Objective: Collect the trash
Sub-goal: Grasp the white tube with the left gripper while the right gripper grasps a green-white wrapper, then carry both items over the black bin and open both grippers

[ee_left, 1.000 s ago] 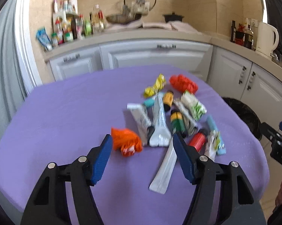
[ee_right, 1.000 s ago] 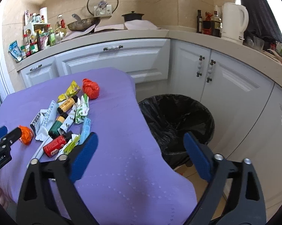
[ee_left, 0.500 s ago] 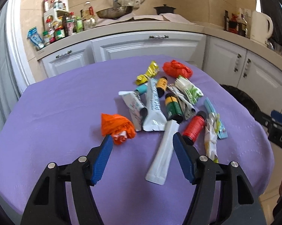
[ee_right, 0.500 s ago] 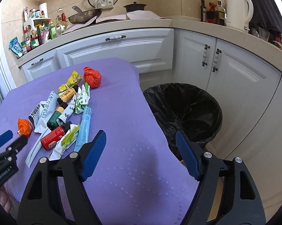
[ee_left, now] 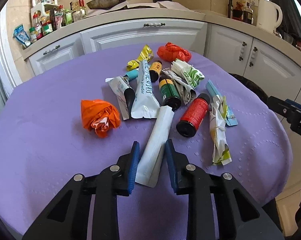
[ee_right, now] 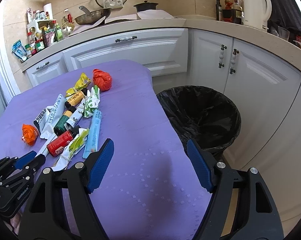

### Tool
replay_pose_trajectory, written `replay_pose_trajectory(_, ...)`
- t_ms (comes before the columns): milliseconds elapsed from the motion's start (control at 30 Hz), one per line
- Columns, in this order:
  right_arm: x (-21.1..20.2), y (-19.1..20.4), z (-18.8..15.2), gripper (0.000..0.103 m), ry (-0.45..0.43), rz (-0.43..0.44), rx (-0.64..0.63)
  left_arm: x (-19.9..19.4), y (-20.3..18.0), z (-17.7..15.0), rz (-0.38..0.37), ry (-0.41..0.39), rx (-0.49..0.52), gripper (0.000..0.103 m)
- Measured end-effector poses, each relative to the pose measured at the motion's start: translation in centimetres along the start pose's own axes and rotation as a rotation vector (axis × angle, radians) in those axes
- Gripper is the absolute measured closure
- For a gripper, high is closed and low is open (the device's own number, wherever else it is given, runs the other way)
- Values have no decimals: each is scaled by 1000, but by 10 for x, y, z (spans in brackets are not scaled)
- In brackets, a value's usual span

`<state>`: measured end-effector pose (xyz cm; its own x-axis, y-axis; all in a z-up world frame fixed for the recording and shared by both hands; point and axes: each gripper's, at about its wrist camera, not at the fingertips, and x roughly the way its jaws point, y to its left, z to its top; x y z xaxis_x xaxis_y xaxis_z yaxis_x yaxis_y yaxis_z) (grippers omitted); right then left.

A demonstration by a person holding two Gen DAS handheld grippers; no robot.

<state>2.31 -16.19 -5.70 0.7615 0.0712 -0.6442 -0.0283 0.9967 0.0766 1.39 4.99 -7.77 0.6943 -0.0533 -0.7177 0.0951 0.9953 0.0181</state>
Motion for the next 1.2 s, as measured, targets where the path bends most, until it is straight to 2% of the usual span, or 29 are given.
replay_pose_trajectory(67, 0, 2, -1, 29, 1, 2, -3, -2, 0, -1, -7, -6, -4, 82)
replay_pose_trajectory(200, -2, 8, -2, 29, 1, 9, -13, -10, -2, -1, -19, -22, 7, 83)
replay_pose_trajectory(333, -4, 19, -3, 29, 3, 22, -37, -25, -1, 4, -10, -73, 12, 83)
replay_pose_trajectory(567, -4, 46, -6, 34, 13, 61, -87, -42, 24, 12, 56, -126, -47, 83)
replay_pose_trajectory(967, 11, 100, -20, 48, 87, 124, -180, -40, 91, -7, 170, -102, -161, 83)
replay_pose_trajectory(1200, 16, 111, -22, 52, 104, 142, -190, -38, 99, -11, 180, -97, -179, 83)
